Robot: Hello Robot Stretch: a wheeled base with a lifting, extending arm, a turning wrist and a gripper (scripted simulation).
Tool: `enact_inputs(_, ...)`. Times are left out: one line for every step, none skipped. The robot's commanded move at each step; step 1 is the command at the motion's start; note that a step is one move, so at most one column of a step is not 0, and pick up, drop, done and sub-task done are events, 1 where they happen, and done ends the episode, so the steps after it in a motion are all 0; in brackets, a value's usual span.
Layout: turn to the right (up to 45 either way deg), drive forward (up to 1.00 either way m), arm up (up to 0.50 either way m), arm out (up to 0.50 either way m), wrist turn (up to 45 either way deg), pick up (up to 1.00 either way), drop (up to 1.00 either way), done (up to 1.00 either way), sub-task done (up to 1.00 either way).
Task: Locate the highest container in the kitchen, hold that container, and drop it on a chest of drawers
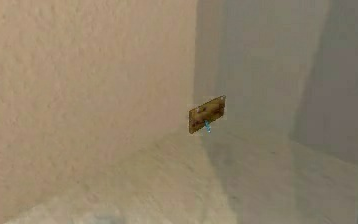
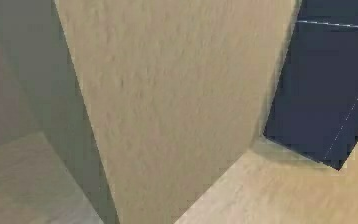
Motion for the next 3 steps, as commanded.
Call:
enact_inputs(0.0,1.0,0.0,0.0,0.0,0.0,0.0,0.0,0.0)
enact_inputs(0.0,0.45,0.0,0.0,0.0,0.0,0.0,0.0,0.0)
enact_inputs(45.0,0.0,0.0,0.0,0.0,0.0,0.0,0.0,0.0)
